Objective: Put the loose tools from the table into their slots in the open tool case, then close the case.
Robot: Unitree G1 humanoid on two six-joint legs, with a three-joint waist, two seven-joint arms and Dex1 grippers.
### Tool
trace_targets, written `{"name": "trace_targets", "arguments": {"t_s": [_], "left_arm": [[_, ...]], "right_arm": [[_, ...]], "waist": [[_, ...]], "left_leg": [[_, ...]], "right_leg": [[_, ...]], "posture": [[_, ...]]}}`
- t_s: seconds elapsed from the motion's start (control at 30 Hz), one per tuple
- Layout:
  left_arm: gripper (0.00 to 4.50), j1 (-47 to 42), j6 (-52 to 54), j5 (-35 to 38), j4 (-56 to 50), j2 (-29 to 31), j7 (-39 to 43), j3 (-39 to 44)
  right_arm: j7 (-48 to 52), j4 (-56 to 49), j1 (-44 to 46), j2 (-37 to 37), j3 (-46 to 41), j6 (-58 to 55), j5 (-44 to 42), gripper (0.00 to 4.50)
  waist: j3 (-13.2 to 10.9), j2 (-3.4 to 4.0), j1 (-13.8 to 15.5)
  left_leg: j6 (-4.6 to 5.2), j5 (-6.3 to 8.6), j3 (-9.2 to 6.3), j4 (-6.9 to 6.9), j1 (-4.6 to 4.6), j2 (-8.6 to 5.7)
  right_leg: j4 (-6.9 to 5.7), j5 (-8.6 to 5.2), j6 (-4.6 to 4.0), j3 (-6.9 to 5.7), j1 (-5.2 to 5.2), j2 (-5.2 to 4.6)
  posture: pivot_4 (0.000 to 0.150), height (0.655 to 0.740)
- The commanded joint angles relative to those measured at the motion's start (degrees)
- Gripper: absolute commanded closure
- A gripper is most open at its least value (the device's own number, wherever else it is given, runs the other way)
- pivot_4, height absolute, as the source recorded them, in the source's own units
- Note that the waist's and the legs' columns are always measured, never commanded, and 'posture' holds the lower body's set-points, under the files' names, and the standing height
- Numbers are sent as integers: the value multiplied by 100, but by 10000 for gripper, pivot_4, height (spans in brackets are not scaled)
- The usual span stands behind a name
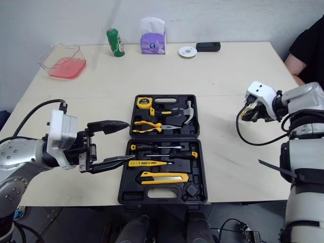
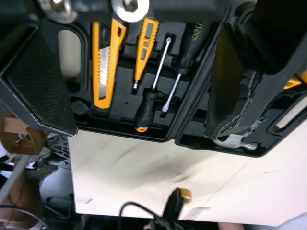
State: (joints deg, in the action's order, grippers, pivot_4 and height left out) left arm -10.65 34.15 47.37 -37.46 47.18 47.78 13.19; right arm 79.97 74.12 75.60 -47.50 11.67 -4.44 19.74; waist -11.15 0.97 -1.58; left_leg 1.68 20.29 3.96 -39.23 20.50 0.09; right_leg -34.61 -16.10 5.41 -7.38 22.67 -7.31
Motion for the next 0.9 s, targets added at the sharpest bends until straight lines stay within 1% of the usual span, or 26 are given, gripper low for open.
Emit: {"name": "trace_targets", "arguments": {"t_s": [0.03,0.13,0.17,0.23,0.33,0.4,0.47,0.6,0.67,0.73,0.8,0.83,0.87,0.9], "left_arm": [[0,-41,-116,55,23,-97,117,-105],[0,-75,-196,-76,103,-183,176,-257],[0,-80,-232,-123,125,-202,198,-298],[0,-101,-303,-193,193,-210,266,-361],[0,-164,-348,-265,271,-198,329,-425],[0,-211,-402,-331,341,-193,387,-441],[0,-256,-445,-387,390,-203,408,-474],[0,-287,-405,-373,401,-208,422,-509],[0,-316,-365,-365,437,-218,390,-512],[0,-336,-388,-380,510,-223,410,-488],[0,-345,-406,-386,546,-217,437,-473],[0,-347,-403,-380,551,-211,448,-472],[0,-343,-383,-358,551,-202,460,-475],[0,-339,-368,-343,551,-196,470,-479]], "right_arm": [[1089,-874,-233,-282,72,129,-279,44623],[1253,-2813,-1322,-771,403,-412,-1269,44623],[1253,-3642,-1771,-1014,471,-805,-1655,44623],[1253,-5047,-2641,-1526,515,-1273,-2151,44623],[1253,-6412,-3725,-2090,313,-1674,-2605,44623],[1134,-7145,-4429,-2256,21,-1943,-2902,44623],[760,-7470,-5013,-2152,-302,-2002,-3134,44623],[393,-7646,-5609,-2025,-525,-1876,-3167,44623],[418,-7758,-5818,-1972,-591,-1919,-3305,44623],[190,-7679,-5858,-1929,-612,-1596,-3078,44623],[85,-7640,-5838,-1913,-660,-1620,-3044,44623],[177,-7722,-5862,-1961,-695,-1730,-3158,40329],[178,-7824,-5888,-1979,-746,-1799,-3228,33960],[174,-7897,-5908,-1990,-782,-1832,-3266,31445]], "waist": [[0,0,11],[1,-2,72],[0,-1,118],[-2,3,168],[-4,6,185],[-3,3,202],[-3,1,213],[-4,-1,211],[-3,-4,227],[-2,-7,239],[-1,-8,238],[-2,-8,248],[-2,-8,249],[-2,-9,260]], "left_leg": [[0,0,0,0,0,0],[0,0,-13,-3,1,-1],[0,0,-17,-3,3,-1],[-1,1,-14,-4,6,-2],[0,0,-14,-11,8,-6],[0,0,-14,-12,5,-5],[-1,0,-14,-12,0,-4],[-1,1,-9,-12,-4,-2],[-1,1,-10,-12,-6,-2],[-1,1,-11,-12,-6,-2],[-1,1,-9,-12,-7,-2],[0,0,-8,-12,-8,-4],[0,0,-9,-12,-8,-3],[0,0,-9,-12,-8,-3]], "right_leg": [[0,0,0,0,0,0],[1,0,0,-6,-5,-2],[3,0,0,-8,-5,-2],[2,0,0,-11,-2,-2],[-4,0,1,-13,0,-4],[-4,1,1,-13,-4,-5],[-4,1,1,-12,-7,-5],[-6,1,1,-8,-9,-6],[-6,1,1,-8,-10,-5],[-4,1,1,-8,-11,-4],[-5,1,1,-8,-12,-4],[-6,1,1,-7,-12,-4],[-5,1,1,-8,-12,-4],[-5,0,1,-8,-12,-4]], "posture": [[1500,7400],[1500,7400],[1500,7400],[1500,7400],[1500,7400],[1500,7400],[1500,7400],[1500,7400],[1500,7400],[1500,7400],[1500,7400],[1500,7400],[1500,7400],[1500,7400]]}}
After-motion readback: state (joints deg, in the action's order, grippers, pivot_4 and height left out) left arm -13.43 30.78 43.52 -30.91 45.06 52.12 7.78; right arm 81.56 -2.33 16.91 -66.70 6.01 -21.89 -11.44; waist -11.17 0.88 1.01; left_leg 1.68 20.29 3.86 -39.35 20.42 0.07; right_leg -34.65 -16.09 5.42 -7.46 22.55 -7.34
